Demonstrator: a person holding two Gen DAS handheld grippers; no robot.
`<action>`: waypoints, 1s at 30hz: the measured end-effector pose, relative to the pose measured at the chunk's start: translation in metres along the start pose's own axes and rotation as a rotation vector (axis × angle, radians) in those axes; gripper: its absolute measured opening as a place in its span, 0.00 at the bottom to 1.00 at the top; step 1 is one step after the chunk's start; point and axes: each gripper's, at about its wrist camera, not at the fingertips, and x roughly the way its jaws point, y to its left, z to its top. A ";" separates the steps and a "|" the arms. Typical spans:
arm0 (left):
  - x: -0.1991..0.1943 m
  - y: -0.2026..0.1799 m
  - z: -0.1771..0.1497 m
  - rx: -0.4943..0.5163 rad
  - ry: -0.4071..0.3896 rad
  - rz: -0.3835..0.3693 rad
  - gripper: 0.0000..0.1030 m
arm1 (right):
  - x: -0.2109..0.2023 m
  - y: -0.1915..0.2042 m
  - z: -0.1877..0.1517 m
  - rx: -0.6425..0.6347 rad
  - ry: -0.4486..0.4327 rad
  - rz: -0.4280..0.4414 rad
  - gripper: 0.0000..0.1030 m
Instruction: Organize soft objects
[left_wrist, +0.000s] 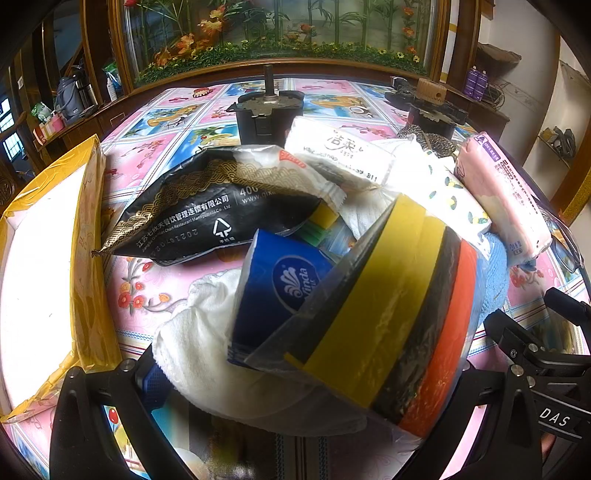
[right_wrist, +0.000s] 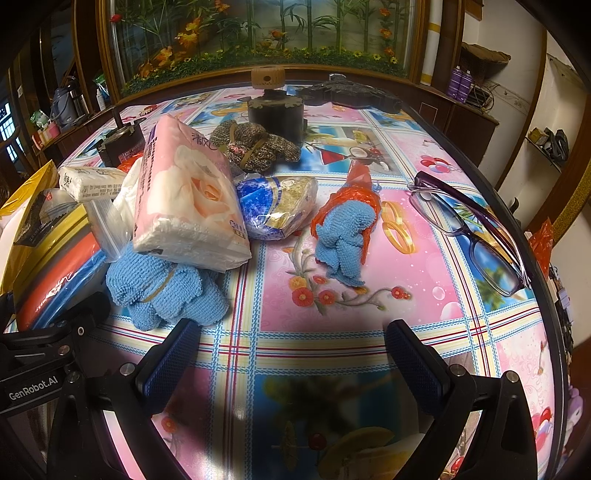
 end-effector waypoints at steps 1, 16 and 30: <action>0.000 0.000 0.000 0.000 0.000 0.000 1.00 | 0.000 0.000 0.000 -0.010 0.001 0.007 0.99; -0.023 0.027 -0.020 0.008 0.117 -0.205 1.00 | -0.022 -0.023 -0.018 -0.001 0.054 0.211 0.99; -0.079 0.015 -0.017 0.156 -0.044 -0.297 1.00 | -0.076 -0.023 -0.029 -0.059 -0.089 0.248 0.99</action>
